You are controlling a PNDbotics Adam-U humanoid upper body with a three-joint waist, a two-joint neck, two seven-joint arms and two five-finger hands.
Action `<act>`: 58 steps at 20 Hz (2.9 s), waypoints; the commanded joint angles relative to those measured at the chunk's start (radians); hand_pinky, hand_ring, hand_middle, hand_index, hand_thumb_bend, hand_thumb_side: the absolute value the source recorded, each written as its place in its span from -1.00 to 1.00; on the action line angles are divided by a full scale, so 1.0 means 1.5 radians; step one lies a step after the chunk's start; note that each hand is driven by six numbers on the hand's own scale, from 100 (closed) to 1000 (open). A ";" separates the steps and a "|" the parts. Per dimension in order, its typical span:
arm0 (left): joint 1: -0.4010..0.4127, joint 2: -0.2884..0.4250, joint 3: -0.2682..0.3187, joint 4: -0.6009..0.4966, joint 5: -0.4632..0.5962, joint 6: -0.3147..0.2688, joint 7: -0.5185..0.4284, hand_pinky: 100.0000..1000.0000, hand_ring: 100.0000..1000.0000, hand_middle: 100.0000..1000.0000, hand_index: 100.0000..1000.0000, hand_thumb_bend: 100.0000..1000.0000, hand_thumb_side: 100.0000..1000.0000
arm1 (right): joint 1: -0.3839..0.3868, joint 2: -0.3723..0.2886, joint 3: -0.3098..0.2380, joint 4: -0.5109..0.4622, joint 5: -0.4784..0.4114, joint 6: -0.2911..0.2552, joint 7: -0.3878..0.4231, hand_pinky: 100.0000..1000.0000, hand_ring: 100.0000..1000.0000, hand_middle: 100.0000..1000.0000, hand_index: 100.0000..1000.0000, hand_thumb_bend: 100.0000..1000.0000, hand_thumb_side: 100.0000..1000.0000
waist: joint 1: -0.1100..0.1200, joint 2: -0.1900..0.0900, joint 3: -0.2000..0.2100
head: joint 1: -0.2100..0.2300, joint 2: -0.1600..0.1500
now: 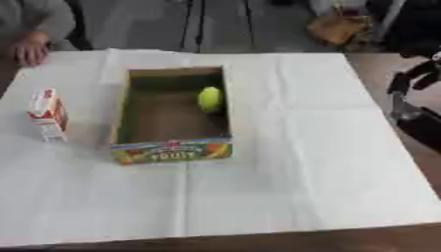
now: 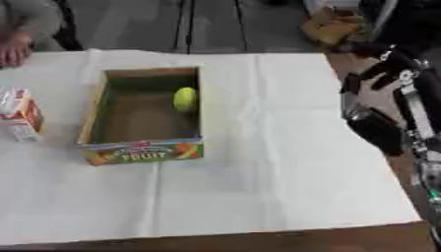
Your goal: Pick up objects on the table and place them in the box.
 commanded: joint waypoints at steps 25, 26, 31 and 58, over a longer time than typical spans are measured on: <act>-0.018 0.032 0.008 0.012 -0.080 0.059 0.044 0.03 0.42 0.50 0.78 -0.09 0.62 | -0.005 -0.010 -0.005 -0.011 0.005 0.001 0.002 -0.08 0.11 0.40 0.65 -1.00 -0.50 | 0.003 -0.010 -0.001 | 0.035 -0.014; -0.024 0.038 0.007 0.023 -0.096 0.072 0.054 0.02 0.42 0.49 0.77 -0.08 0.56 | -0.005 -0.010 -0.005 -0.011 0.005 0.001 0.002 -0.08 0.11 0.40 0.65 -1.00 -0.50 | 0.003 -0.010 -0.002 | 0.038 -0.014; -0.065 0.071 0.004 0.124 -0.187 0.137 0.114 0.00 0.41 0.49 0.76 0.09 0.42 | -0.004 -0.011 -0.004 -0.010 0.004 0.001 0.004 -0.08 0.11 0.40 0.65 -1.00 -0.49 | 0.003 -0.011 -0.004 | 0.046 -0.015; -0.315 0.104 -0.047 0.527 -0.285 0.185 0.209 0.13 0.45 0.52 0.83 0.82 -0.23 | -0.010 -0.007 0.006 -0.011 -0.005 -0.007 0.017 -0.08 0.10 0.39 0.65 -1.00 -0.44 | 0.002 -0.012 -0.029 | 0.055 -0.026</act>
